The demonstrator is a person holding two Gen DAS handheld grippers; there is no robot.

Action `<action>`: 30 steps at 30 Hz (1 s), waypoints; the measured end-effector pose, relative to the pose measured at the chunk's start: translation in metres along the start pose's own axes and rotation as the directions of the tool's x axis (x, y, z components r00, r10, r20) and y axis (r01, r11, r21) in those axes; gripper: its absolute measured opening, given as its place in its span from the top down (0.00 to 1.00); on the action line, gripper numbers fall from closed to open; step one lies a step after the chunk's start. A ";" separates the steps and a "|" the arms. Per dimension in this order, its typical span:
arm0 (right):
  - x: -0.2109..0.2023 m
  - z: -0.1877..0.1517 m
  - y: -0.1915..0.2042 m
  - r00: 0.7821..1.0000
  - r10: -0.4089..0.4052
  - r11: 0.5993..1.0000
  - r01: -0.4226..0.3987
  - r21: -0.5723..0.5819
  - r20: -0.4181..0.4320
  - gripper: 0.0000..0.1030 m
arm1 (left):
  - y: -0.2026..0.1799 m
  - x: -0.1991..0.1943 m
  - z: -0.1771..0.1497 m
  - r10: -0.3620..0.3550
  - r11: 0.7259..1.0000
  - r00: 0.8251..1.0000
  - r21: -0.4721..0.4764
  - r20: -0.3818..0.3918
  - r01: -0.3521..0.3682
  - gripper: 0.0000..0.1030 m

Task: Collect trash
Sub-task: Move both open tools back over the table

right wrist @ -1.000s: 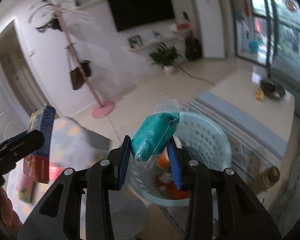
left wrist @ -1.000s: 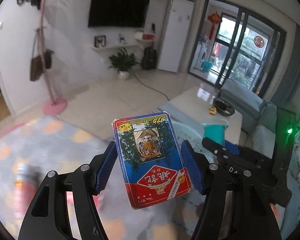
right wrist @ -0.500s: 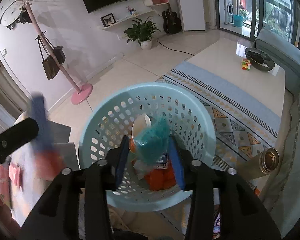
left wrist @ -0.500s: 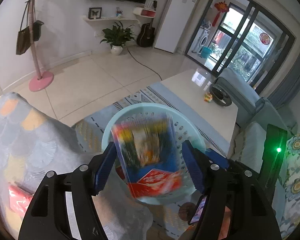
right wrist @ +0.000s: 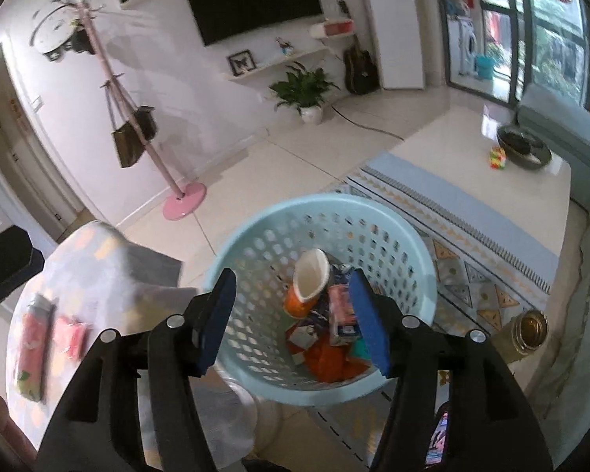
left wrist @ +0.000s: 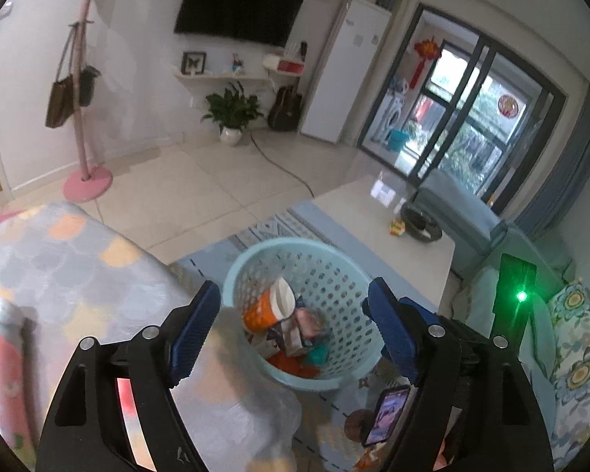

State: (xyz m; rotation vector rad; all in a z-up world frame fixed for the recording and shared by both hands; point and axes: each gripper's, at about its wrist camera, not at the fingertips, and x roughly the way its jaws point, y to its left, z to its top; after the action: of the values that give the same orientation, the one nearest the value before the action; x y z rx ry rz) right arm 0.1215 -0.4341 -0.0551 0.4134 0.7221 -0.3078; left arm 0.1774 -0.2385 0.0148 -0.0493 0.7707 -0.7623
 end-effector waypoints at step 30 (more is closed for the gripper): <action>0.038 -0.082 0.220 0.976 0.113 0.844 -0.194 -0.500 -0.187 0.32 | 0.190 -0.090 -0.088 0.428 0.879 0.900 -0.197 -0.080 -0.435 0.16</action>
State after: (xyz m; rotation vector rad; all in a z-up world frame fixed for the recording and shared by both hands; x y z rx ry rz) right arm 0.1918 -0.2086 -0.0803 -0.0230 0.8810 0.0799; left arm 0.1933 -0.0214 -0.0530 -0.0523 0.8549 -0.2532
